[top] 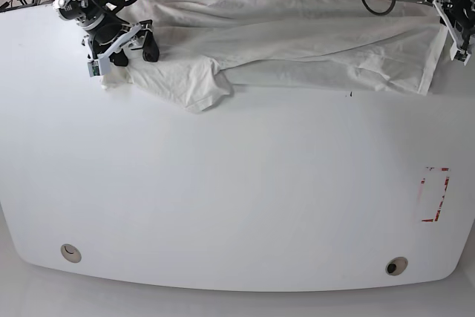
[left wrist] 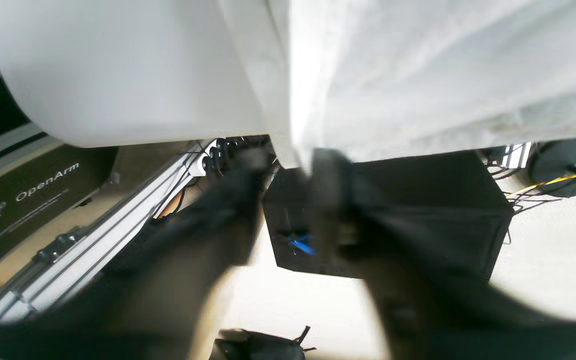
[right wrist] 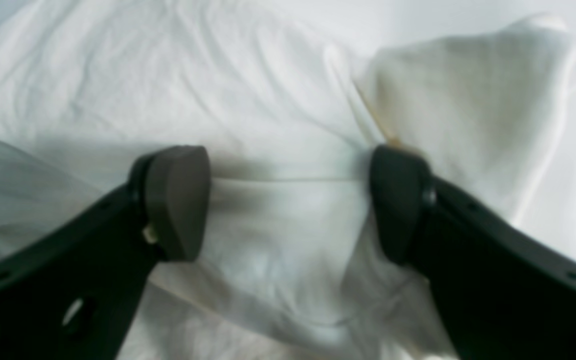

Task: Fold the T-shirt properly
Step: 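Lift the shirt end with the left gripper and pull it taut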

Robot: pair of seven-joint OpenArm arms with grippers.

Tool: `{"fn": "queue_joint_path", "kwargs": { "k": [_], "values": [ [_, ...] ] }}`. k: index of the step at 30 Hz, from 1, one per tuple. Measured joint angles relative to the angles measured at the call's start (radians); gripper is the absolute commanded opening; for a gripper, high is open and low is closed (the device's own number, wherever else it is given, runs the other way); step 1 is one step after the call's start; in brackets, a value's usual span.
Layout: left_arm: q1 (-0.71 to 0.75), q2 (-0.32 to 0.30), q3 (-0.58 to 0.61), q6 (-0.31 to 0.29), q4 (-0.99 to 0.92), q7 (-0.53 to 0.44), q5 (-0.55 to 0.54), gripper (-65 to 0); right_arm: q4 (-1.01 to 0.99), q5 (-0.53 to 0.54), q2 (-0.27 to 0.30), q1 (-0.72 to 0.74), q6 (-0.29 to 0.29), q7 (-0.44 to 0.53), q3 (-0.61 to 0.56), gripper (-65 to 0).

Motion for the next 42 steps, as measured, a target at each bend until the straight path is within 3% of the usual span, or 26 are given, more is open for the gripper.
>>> {"fn": "queue_joint_path", "kwargs": {
  "k": [4,7,15,20,23,29,35,42],
  "values": [
    [0.0,0.001,0.0,0.0,0.0,0.001,-0.001,-25.7,0.001,0.0,0.0,0.0,0.0,0.0,0.0,-17.0],
    [0.0,-0.008,0.0,0.0,0.0,0.01,-0.038,-24.4,0.001,-0.001,0.0,0.0,0.0,0.0,0.0,-17.0],
    [0.008,-0.097,-0.006,0.0,0.003,0.012,-0.311,-29.3,0.001,-0.001,0.0,0.001,0.0,0.0,0.0,-17.0],
    [-0.017,-0.101,-0.07,0.0,0.007,0.01,-0.377,-36.5,0.012,-0.002,-0.001,0.0,0.003,-0.003,0.0,-17.0],
    [-0.072,-0.085,-0.071,0.0,0.006,0.027,-0.323,-40.4,0.034,-0.015,-0.003,-0.001,-0.001,-0.028,-0.001,-17.0],
    [-0.219,0.026,-0.046,0.0,0.003,-0.016,-0.23,-48.5,0.101,-0.046,-0.011,-0.02,-0.006,-0.071,-0.001,-17.0],
    [-0.249,0.132,-0.003,0.0,-0.003,-0.018,0.02,-56.8,0.165,-0.056,-0.008,-0.033,-0.013,-0.074,0.002,-17.0],
    [-0.257,0.191,0.162,-0.003,-0.013,-0.236,0.247,-63.5,0.242,-0.042,-0.036,-0.057,-0.01,-0.072,-0.007,-17.0]
  ]
}}
